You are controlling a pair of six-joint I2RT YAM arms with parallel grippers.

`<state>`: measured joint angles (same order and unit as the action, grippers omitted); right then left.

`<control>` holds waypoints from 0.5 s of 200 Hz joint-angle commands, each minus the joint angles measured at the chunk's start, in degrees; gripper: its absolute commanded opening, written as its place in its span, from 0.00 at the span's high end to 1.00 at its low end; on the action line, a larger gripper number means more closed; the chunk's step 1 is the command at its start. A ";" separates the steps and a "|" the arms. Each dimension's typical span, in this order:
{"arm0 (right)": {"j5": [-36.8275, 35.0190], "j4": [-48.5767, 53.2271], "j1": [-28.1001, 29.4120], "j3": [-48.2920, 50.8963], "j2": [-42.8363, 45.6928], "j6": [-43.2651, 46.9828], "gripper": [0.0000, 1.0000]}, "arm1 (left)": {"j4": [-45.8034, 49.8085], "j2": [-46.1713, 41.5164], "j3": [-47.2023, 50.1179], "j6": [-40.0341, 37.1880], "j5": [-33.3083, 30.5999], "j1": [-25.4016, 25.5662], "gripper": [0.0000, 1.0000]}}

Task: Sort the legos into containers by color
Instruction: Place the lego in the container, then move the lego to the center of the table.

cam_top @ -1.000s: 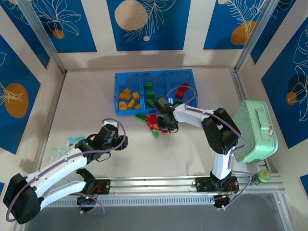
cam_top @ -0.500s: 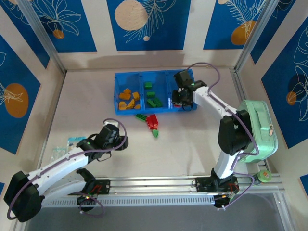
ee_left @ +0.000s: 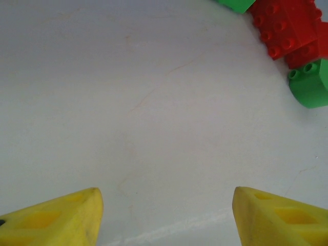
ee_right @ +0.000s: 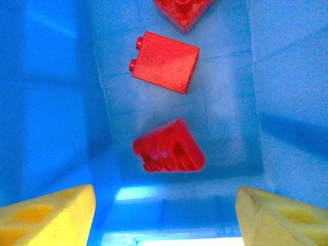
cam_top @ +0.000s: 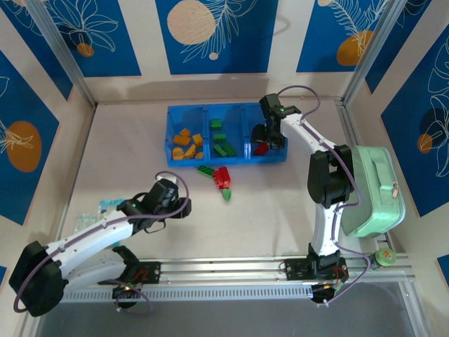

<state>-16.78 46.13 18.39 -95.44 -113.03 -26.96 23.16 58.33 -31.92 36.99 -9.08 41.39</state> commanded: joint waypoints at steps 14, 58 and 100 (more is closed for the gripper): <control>-0.54 -1.60 3.06 6.21 9.97 -0.26 0.27 | -2.35 7.02 -7.81 -1.56 2.43 -1.12 0.28; -0.91 -4.05 5.12 16.55 20.98 -1.43 0.28 | -5.83 21.21 -15.88 -3.01 6.60 -6.34 0.28; 0.24 -6.01 5.34 26.20 30.76 -2.73 0.31 | -7.86 32.37 -22.48 -4.30 8.91 -8.46 0.29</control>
<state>-17.58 41.69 23.62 -73.34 -86.98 -28.16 16.91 87.11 -50.94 34.13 -2.94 34.22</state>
